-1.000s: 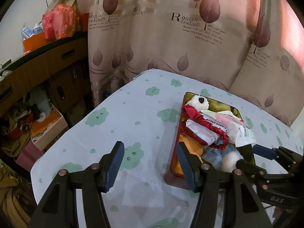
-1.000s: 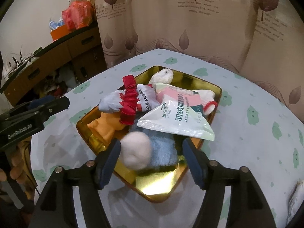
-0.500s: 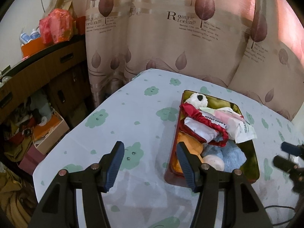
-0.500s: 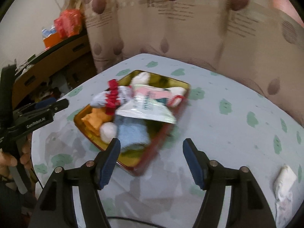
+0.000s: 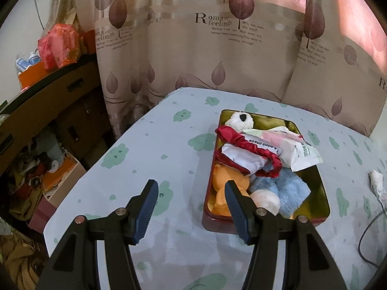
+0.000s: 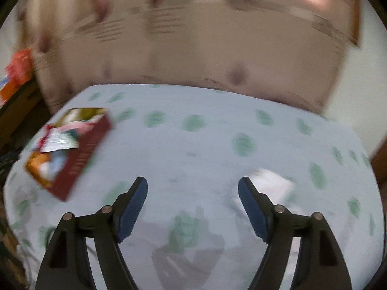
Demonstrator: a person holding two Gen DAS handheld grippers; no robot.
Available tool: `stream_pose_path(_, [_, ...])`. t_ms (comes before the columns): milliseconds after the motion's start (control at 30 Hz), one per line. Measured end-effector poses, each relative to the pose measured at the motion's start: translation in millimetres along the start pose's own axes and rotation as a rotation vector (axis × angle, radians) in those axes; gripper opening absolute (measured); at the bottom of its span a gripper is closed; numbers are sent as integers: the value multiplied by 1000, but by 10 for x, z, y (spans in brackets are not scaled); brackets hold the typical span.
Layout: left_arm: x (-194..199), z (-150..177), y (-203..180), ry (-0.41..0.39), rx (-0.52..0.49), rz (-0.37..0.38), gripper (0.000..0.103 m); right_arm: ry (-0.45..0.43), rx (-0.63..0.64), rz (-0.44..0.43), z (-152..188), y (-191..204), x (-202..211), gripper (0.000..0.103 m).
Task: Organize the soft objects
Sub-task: 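Move the right tool back over the white printed tissue packet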
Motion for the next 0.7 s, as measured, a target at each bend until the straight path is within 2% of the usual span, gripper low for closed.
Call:
stream_pose_path(133, [-18, 9, -12, 5, -5, 2, 59, 38, -52, 100, 232, -634, -136, 80])
stream_pose_path(267, [-44, 21, -14, 6, -10, -5, 59, 97, -41, 132, 524, -1004, -307, 83])
stream_pose_path(500, [-99, 71, -68, 16, -45, -17, 59, 146, -21, 117, 809, -1222, -542, 84])
stream_pose_path(700, [-62, 67, -268, 8, -119, -20, 59, 134, -44, 68, 884, -1241, -666, 94])
Point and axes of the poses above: each gripper's, at about its wrist camera, not at the fingertips, and x roughly against the way its jaws point, y to its left, z to its underside, the point moved 7 cm from there along -x, roughly the way its jaws point, and after that the axes turned 8 degrees about z, right-handed, at the moved point
